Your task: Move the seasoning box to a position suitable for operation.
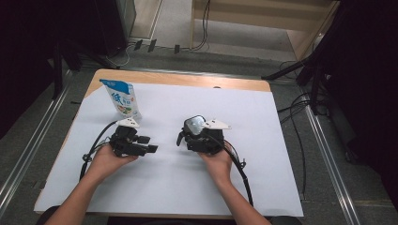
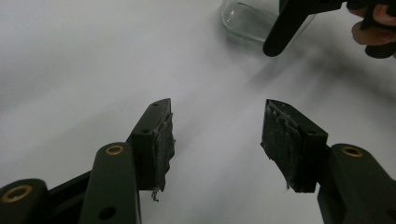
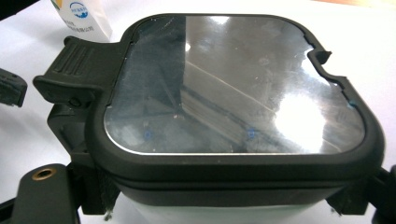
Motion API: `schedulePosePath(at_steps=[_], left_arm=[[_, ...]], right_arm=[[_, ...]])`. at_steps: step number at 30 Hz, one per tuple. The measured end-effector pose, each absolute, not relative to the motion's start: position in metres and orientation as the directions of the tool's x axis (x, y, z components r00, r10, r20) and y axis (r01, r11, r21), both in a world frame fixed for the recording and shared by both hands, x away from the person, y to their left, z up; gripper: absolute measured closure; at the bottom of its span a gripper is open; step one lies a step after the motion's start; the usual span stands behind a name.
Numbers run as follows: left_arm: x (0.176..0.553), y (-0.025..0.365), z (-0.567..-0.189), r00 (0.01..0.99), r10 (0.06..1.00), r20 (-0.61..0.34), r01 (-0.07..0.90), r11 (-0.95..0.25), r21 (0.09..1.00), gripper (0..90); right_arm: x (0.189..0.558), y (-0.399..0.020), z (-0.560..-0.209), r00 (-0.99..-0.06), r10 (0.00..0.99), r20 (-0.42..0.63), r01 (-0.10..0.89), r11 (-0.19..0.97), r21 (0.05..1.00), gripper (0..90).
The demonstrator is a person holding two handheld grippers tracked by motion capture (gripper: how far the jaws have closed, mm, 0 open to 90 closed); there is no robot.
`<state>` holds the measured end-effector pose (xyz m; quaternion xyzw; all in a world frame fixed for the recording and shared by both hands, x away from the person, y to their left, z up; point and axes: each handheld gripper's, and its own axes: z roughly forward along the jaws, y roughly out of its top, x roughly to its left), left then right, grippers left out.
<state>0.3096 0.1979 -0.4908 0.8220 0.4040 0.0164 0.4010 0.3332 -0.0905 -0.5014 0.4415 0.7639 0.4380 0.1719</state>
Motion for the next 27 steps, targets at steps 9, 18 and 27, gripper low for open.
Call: schedulePosePath(at_steps=[9,18,27], left_arm=[[0.31,0.196,-0.493,0.672,0.676,-0.3,0.655,-0.355,0.668,44.6],[0.312,0.196,-0.493,0.673,0.678,-0.295,0.654,-0.359,0.666,44.8],[0.312,0.195,-0.486,0.69,0.662,-0.292,0.628,-0.346,0.698,57.5]], right_arm=[[0.324,-0.078,-0.513,-0.524,0.85,0.051,0.48,0.245,0.843,15.2],[0.323,-0.083,-0.507,-0.557,0.827,0.071,0.491,0.259,0.831,5.7],[0.303,-0.116,-0.485,-0.623,0.768,0.148,0.51,0.255,0.822,16.1]])
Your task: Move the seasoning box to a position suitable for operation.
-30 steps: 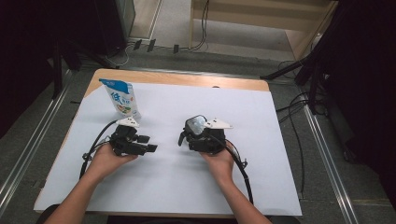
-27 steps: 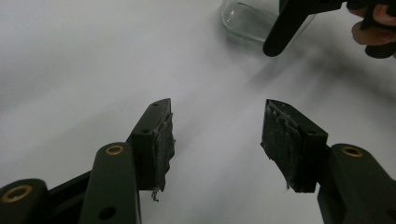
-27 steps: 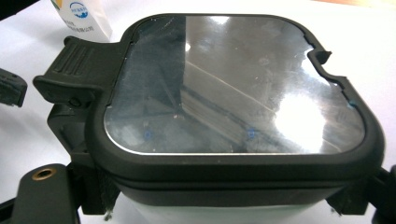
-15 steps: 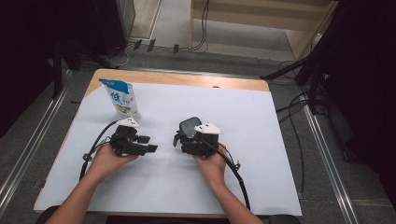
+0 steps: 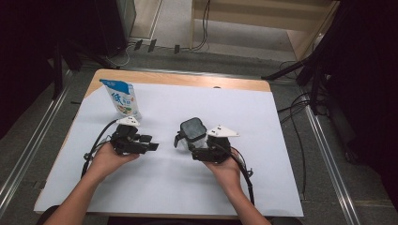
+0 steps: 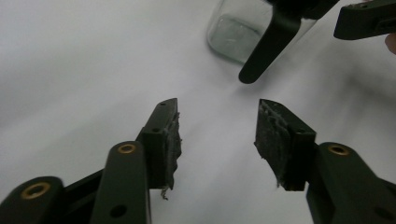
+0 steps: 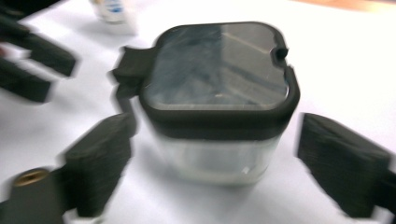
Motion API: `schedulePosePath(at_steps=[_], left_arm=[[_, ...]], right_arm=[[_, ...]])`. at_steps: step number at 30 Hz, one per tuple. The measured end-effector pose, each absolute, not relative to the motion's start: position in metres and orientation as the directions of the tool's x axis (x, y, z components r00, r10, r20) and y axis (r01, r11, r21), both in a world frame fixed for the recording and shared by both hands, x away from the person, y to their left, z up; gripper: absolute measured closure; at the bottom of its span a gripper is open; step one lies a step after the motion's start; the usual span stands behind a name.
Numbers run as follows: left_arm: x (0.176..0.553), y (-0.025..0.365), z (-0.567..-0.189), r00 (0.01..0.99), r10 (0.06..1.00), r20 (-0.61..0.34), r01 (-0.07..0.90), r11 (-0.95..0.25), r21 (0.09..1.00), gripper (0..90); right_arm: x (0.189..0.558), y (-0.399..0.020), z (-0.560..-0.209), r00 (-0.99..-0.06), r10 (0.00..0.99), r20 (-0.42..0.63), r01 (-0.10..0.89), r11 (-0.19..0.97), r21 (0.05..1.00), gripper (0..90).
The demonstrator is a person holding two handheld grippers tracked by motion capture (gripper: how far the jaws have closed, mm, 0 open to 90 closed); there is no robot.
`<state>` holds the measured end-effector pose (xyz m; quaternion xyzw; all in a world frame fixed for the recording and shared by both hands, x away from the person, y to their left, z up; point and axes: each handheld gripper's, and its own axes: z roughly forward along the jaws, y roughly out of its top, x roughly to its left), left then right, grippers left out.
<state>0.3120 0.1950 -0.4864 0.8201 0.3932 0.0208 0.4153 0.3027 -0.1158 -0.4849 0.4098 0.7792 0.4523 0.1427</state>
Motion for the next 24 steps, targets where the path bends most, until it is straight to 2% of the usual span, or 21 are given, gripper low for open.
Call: schedulePosePath(at_steps=[1,4,7,13,20,24], left_arm=[[0.311,0.195,-0.486,0.7,0.656,-0.283,0.617,-0.357,0.701,57.5],[0.312,0.191,-0.483,0.72,0.643,-0.26,0.603,-0.394,0.694,76.4],[0.315,0.186,-0.478,0.741,0.626,-0.243,0.582,-0.419,0.697,88.7],[0.327,0.176,-0.47,0.742,0.61,-0.28,0.596,-0.406,0.693,90.0],[0.339,0.164,-0.474,0.758,0.579,-0.299,0.588,-0.409,0.698,90.0],[0.346,0.16,-0.481,0.76,0.568,-0.316,0.588,-0.395,0.706,90.0]], right_arm=[[0.303,-0.116,-0.485,-0.623,0.768,0.148,0.51,0.255,0.822,16.1],[0.297,-0.127,-0.48,-0.629,0.76,0.165,0.514,0.247,0.822,24.0],[0.292,-0.135,-0.476,-0.649,0.744,0.158,0.498,0.259,0.827,33.8],[0.291,-0.148,-0.474,-0.689,0.71,0.145,0.469,0.285,0.836,60.0],[0.308,-0.15,-0.479,-0.693,0.698,0.177,0.496,0.285,0.82,88.7],[0.31,-0.148,-0.486,-0.695,0.697,0.178,0.501,0.292,0.815,90.0]])
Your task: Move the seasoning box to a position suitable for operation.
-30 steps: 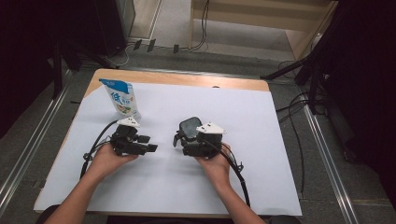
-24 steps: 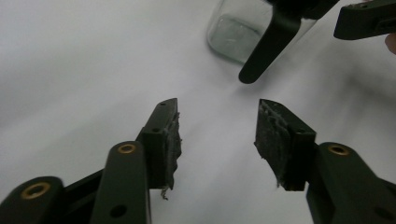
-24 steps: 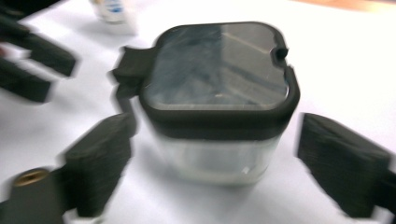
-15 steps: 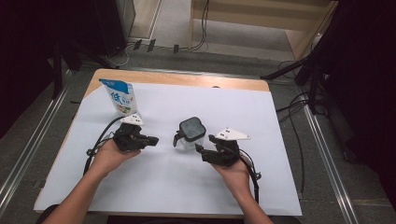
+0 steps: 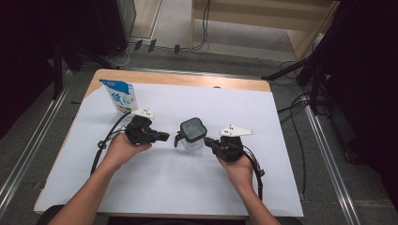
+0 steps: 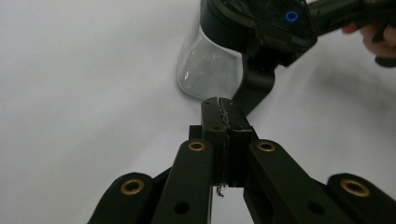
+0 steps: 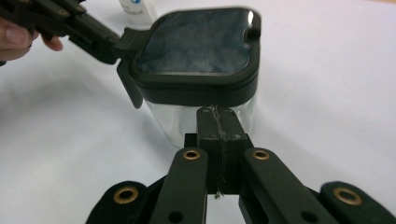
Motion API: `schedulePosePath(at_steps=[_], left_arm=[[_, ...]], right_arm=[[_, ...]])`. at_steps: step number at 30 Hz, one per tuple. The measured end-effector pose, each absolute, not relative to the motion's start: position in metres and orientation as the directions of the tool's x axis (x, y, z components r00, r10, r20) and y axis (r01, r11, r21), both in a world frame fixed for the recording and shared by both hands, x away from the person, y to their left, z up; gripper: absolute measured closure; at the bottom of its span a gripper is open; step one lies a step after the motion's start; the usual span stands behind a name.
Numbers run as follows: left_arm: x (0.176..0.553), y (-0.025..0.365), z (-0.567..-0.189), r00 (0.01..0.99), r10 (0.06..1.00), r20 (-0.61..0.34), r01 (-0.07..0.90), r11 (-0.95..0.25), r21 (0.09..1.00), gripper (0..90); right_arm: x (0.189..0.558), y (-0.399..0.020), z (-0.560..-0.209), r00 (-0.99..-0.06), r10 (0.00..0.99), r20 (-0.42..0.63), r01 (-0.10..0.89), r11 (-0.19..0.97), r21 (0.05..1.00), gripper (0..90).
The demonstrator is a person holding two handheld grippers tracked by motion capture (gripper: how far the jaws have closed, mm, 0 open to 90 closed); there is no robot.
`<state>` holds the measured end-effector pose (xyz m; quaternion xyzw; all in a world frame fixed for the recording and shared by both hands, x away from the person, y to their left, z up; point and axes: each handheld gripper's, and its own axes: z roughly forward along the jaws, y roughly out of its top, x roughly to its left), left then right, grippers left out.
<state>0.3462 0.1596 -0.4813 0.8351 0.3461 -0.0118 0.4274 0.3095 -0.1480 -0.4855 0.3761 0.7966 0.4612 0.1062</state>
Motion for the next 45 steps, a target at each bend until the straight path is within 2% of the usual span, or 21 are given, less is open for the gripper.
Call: schedulePosePath(at_steps=[12,17,28,33,45], left_arm=[[0.356,0.151,-0.494,0.759,0.564,-0.326,0.589,-0.38,0.713,90.0],[0.357,0.142,-0.495,0.78,0.553,-0.293,0.569,-0.431,0.7,90.0],[0.351,0.135,-0.494,0.792,0.543,-0.279,0.555,-0.449,0.701,90.0],[0.349,0.134,-0.496,0.789,0.531,-0.308,0.565,-0.433,0.702,90.0],[0.336,0.123,-0.494,0.805,0.522,-0.281,0.543,-0.46,0.702,90.0]], right_arm=[[0.306,-0.136,-0.495,-0.694,0.696,0.185,0.512,0.297,0.806,90.0],[0.309,-0.14,-0.495,-0.691,0.693,0.208,0.529,0.287,0.798,90.0],[0.315,-0.146,-0.495,-0.673,0.706,0.22,0.543,0.27,0.795,90.0],[0.318,-0.149,-0.495,-0.667,0.708,0.231,0.549,0.258,0.795,90.0],[0.326,-0.15,-0.497,-0.662,0.709,0.244,0.56,0.251,0.79,90.0]])
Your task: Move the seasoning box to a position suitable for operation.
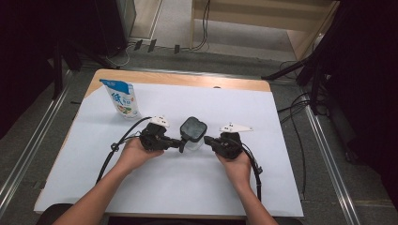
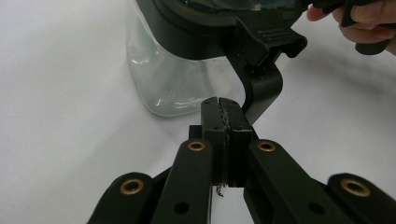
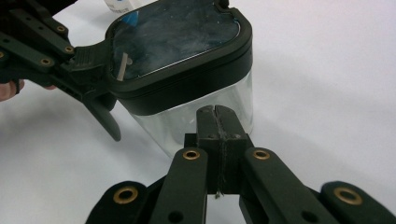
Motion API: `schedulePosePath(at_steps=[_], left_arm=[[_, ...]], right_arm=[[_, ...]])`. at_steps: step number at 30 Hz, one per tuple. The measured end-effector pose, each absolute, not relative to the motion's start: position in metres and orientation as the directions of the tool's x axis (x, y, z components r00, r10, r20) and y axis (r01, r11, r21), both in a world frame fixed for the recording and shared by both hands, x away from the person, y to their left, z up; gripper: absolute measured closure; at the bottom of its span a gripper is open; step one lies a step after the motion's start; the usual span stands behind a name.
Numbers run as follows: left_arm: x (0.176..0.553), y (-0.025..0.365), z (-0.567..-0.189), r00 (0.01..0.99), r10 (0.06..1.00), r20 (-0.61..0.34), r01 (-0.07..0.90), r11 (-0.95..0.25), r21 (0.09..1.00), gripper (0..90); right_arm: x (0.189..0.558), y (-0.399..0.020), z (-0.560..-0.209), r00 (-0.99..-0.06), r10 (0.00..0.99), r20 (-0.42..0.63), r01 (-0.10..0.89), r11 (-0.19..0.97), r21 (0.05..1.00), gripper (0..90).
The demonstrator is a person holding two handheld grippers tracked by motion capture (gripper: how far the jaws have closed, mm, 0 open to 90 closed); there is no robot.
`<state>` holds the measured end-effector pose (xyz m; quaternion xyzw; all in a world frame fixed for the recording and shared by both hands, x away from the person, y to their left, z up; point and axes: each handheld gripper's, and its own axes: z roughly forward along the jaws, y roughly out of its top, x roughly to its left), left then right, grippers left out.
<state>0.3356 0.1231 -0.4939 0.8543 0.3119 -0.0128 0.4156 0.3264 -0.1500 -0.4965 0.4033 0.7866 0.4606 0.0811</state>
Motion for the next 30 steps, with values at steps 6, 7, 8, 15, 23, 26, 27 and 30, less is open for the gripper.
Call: schedulePosePath(at_steps=[6,7,8,15,23,26,27,30], left_arm=[[0.33,0.121,-0.493,0.796,0.534,-0.286,0.551,-0.444,0.706,90.0],[0.329,0.12,-0.493,0.796,0.532,-0.289,0.552,-0.442,0.707,90.0],[0.328,0.119,-0.493,0.796,0.532,-0.287,0.551,-0.443,0.707,90.0],[0.322,0.112,-0.491,0.796,0.536,-0.282,0.547,-0.437,0.714,90.0],[0.317,0.099,-0.492,0.803,0.528,-0.276,0.537,-0.441,0.719,90.0],[0.317,0.096,-0.493,0.811,0.519,-0.271,0.529,-0.451,0.719,90.0],[0.318,0.096,-0.494,0.813,0.517,-0.268,0.526,-0.456,0.718,90.0],[0.319,0.1,-0.493,0.817,0.513,-0.264,0.526,-0.476,0.705,90.0]], right_arm=[[0.331,-0.15,-0.498,-0.664,0.703,0.254,0.57,0.257,0.78,90.0],[0.331,-0.15,-0.498,-0.664,0.703,0.255,0.571,0.257,0.78,90.0],[0.332,-0.15,-0.498,-0.662,0.704,0.257,0.573,0.255,0.779,90.0],[0.339,-0.148,-0.496,-0.657,0.7,0.279,0.591,0.249,0.767,90.0],[0.346,-0.143,-0.495,-0.659,0.705,0.263,0.577,0.249,0.778,90.0],[0.346,-0.142,-0.497,-0.661,0.706,0.252,0.573,0.259,0.778,90.0],[0.346,-0.142,-0.497,-0.662,0.703,0.258,0.576,0.257,0.776,90.0],[0.344,-0.144,-0.496,-0.66,0.706,0.255,0.575,0.256,0.777,90.0]])
